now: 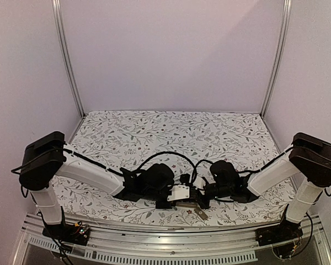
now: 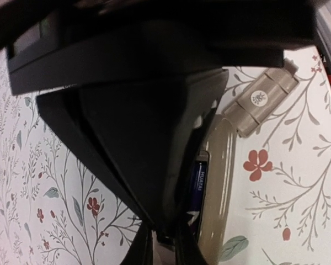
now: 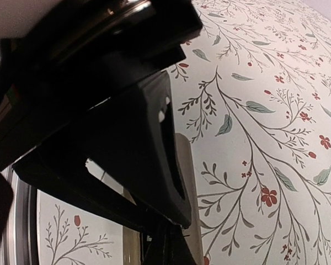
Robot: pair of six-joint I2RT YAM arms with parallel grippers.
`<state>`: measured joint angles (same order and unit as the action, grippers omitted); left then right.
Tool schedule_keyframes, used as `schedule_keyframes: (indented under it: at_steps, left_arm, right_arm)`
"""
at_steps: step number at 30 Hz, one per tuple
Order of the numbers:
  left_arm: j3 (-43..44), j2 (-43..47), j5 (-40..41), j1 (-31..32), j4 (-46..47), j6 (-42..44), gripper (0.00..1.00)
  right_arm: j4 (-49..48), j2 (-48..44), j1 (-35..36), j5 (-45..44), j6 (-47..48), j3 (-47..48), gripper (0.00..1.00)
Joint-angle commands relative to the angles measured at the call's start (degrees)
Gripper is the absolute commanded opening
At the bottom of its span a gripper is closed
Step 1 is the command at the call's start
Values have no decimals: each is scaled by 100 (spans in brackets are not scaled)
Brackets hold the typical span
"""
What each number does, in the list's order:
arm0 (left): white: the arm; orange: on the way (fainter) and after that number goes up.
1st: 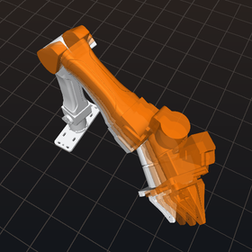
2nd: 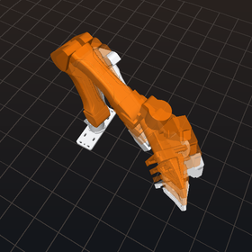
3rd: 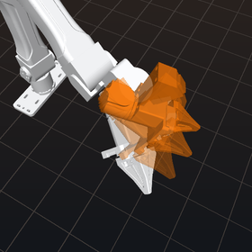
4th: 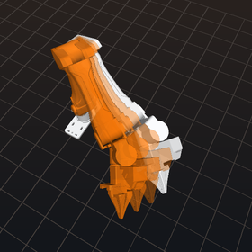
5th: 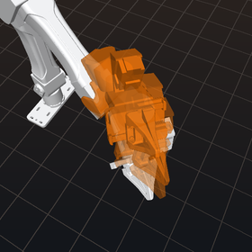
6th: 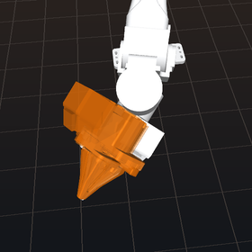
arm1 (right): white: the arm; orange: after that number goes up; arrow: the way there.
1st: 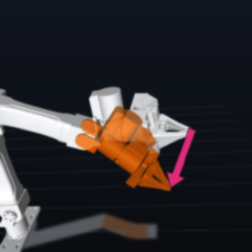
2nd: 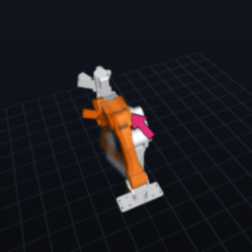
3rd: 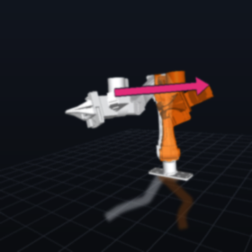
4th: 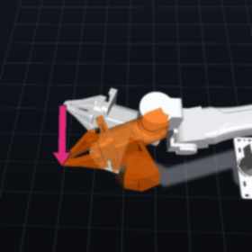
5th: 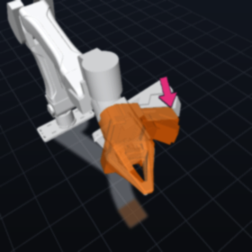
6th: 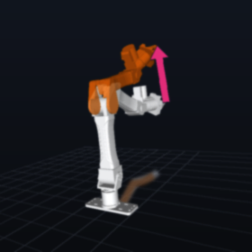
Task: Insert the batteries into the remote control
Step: Load the battery into the battery compartment.
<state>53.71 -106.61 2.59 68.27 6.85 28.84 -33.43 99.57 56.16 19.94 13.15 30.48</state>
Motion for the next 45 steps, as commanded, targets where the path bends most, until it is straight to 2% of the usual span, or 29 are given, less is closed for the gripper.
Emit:
schedule_keyframes:
  at_steps: [1,2,14,19,29,32,38,44,45]
  left_arm:
    - [-236,-423,-76,-45,-281,-241,3]
    - [-238,-437,-93,-46,-281,-233,0]
    - [57,-702,-624,-59,-668,51,0]
    - [303,-920,-777,-108,-1249,90,0]
    - [330,-922,-1061,-300,-1435,-103,0]
    - [233,-674,-1033,-314,-1167,-240,0]
    - [-209,392,-959,-419,-183,-412,0]
    - [-420,810,-654,-515,-62,-581,0]
    - [-468,877,-559,-520,-102,-639,4]
  right_arm:
    - [1362,389,295,63,119,-189,1]
    - [1357,285,292,123,119,-211,1]
    - [965,-455,-20,552,-331,-219,5]
    - [911,-917,-274,776,-624,-258,6]
    - [884,-1446,-462,541,-1072,-471,9]
    - [883,-1451,-490,478,-1111,-478,10]
    - [867,-1454,-535,434,-1160,-442,12]
    - [1121,-1403,-544,267,-1236,-230,16]
    - [1279,-1378,-540,248,-1264,-117,16]
